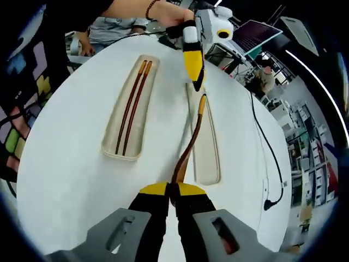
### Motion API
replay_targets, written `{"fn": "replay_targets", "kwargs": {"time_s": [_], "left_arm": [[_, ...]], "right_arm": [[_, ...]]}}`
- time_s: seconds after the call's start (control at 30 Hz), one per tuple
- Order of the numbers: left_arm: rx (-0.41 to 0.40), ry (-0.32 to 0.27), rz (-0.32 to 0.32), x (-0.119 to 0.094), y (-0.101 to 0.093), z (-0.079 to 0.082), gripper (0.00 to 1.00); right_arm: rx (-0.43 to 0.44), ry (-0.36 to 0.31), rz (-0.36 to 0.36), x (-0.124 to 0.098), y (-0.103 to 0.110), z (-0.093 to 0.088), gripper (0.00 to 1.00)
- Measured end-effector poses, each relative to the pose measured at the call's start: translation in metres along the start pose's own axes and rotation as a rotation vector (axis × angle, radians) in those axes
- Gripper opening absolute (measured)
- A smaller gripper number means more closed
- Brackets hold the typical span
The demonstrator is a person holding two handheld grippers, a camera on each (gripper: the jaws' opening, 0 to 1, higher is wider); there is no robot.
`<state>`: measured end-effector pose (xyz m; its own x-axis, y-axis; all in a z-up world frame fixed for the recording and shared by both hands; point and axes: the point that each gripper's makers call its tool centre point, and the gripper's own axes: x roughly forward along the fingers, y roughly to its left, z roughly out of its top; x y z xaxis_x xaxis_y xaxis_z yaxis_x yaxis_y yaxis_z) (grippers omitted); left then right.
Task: Arrange the utensils inside the cutlery case until each visible utensil rests in its matching compartment.
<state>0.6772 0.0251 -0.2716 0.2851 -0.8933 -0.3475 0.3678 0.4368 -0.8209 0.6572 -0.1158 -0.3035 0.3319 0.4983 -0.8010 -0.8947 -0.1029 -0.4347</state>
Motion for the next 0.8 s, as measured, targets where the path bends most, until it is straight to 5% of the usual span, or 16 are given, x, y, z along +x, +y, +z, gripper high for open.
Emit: {"fn": "replay_targets", "kwargs": {"time_s": [0.07,0.17,0.3,0.43,0.53,0.67,0.8], "left_arm": [[-0.091,-0.036,-0.057,0.003,-0.005,0.004,0.32],[-0.108,-0.059,-0.062,0.008,-0.005,0.009,0.36],[-0.252,-0.112,-0.18,0.009,-0.02,0.023,0.38],[-0.35,-0.138,-0.301,0.008,-0.034,0.034,0.32],[-0.358,-0.138,-0.288,0.008,-0.031,0.036,0.28],[-0.374,-0.141,-0.283,0.009,-0.029,0.037,0.27],[-0.387,-0.131,-0.282,0.01,-0.029,0.035,0.24]], "right_arm": [[-0.047,-0.004,-0.045,-0.004,-0.006,0.0,0.02],[-0.115,-0.011,-0.099,-0.008,-0.013,0.003,0.02],[-0.13,-0.031,-0.131,-0.011,-0.016,0.008,0.02],[-0.239,-0.039,-0.238,-0.017,-0.028,0.015,0.03],[-0.232,-0.057,-0.248,-0.018,-0.029,0.016,0.03],[-0.363,-0.04,-0.315,-0.021,-0.036,0.016,0.03],[-0.372,-0.035,-0.333,-0.022,-0.036,0.017,0.03]]}}
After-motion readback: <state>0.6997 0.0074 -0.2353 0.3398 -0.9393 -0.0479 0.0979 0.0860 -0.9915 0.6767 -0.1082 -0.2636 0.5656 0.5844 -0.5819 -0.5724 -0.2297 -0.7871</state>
